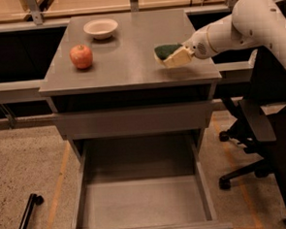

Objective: Place sponge into middle drawer

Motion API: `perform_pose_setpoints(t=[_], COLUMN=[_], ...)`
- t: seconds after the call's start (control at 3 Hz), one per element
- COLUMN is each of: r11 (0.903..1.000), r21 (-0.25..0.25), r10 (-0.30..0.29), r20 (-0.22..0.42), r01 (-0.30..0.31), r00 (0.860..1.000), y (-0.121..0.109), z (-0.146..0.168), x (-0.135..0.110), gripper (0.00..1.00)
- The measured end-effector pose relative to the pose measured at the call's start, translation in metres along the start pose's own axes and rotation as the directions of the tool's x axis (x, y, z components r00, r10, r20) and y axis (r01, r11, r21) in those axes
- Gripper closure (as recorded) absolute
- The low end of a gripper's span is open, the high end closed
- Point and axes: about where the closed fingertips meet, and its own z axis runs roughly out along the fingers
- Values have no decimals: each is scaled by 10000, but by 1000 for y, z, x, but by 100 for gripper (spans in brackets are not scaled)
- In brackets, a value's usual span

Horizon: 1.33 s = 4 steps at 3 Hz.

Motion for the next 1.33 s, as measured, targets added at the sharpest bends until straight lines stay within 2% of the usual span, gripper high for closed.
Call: perform_pose_setpoints(t=[0.33,0.67,1.0,1.33], r11=[9989,9902,9583,9501], r21=[-371,-1321,-2856,-3119], r10=[-297,-607,-393,-663], r20=[-660,-1210,-1619,-1722], r01=[272,445,-87,94], r00=[9974,9908,9860,9828], y=[31,61,92,100], z=[-36,-62,-76,-77], x=[22,54,104,104], gripper=[100,100,100,100])
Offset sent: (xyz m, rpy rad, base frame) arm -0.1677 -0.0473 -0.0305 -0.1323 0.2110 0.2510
